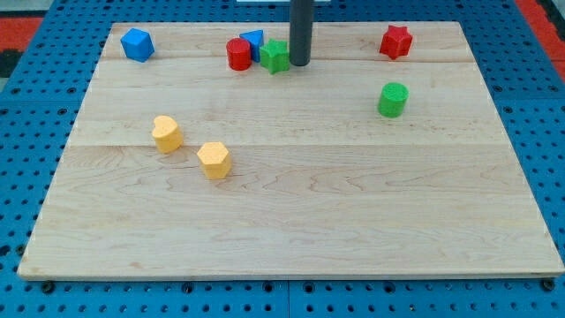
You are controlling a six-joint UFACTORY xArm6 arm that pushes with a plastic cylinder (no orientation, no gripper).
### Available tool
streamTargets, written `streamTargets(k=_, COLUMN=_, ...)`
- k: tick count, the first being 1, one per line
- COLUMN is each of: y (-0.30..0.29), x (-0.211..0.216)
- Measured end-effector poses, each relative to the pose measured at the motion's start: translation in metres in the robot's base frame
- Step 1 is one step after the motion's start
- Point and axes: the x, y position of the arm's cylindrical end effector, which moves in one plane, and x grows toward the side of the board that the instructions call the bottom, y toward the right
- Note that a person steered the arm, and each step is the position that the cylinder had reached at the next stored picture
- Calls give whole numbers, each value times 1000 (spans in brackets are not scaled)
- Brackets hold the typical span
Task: Push the green star into the red circle
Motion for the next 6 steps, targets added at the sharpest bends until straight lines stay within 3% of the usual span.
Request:
streamTargets(k=1, y=35, x=-17)
streamTargets(k=2, y=3, x=-34)
streamTargets(k=3, y=-36, x=-3)
streamTargets(k=4, y=-60, x=68)
streamTargets(k=5, y=-73, x=84)
streamTargets(k=6, y=-162, x=67)
